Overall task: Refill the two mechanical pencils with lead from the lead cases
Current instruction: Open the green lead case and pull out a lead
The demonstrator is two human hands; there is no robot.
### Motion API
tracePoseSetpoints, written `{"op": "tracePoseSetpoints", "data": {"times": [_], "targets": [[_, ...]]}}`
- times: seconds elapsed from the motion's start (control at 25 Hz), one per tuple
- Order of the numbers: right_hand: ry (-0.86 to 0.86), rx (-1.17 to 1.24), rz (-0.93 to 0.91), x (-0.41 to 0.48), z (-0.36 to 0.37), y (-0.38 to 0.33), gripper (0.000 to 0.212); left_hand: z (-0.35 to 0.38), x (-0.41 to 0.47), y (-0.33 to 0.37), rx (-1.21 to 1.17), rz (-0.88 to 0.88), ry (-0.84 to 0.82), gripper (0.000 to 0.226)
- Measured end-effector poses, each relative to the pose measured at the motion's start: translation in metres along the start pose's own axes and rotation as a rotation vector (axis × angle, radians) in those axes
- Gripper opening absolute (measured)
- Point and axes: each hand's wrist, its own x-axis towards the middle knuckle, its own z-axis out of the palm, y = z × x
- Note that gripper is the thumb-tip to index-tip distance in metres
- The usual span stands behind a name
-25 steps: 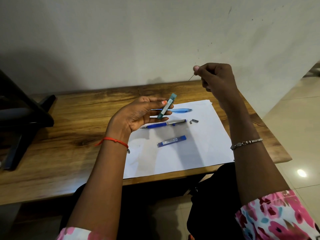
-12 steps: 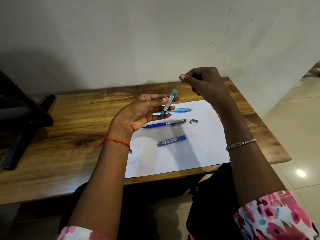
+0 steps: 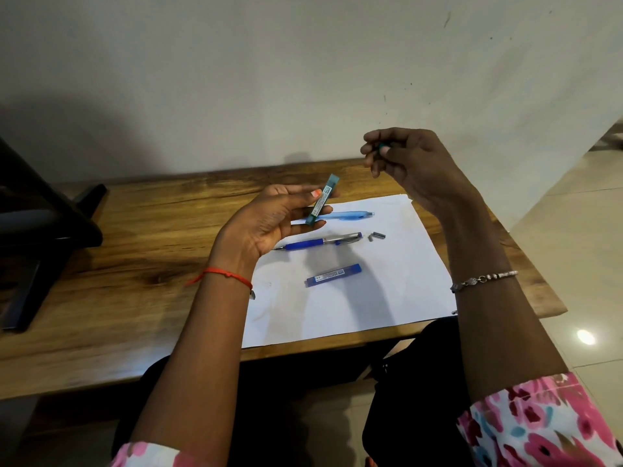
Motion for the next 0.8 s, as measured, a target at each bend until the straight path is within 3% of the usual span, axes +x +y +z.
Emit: {"op": "tracePoseSetpoints", "data": {"times": [0.16, 0.48, 0.8], "targets": [[-0.022, 0.096, -0.029, -0.001, -0.002, 0.000, 0.023, -0.001, 0.001, -0.003, 0.009, -0.005, 0.017, 0.017], [-0.114, -0.308, -0.076, -0.003, 0.009, 0.003, 0.026, -0.001, 0.000, -0.002, 0.022, -0.016, 0.010, 0.015], [-0.151, -0.386, -0.049, -0.001, 0.013, 0.006, 0.030, -0.002, 0.000, -0.002, 0.037, -0.045, 0.026, 0.017]]}}
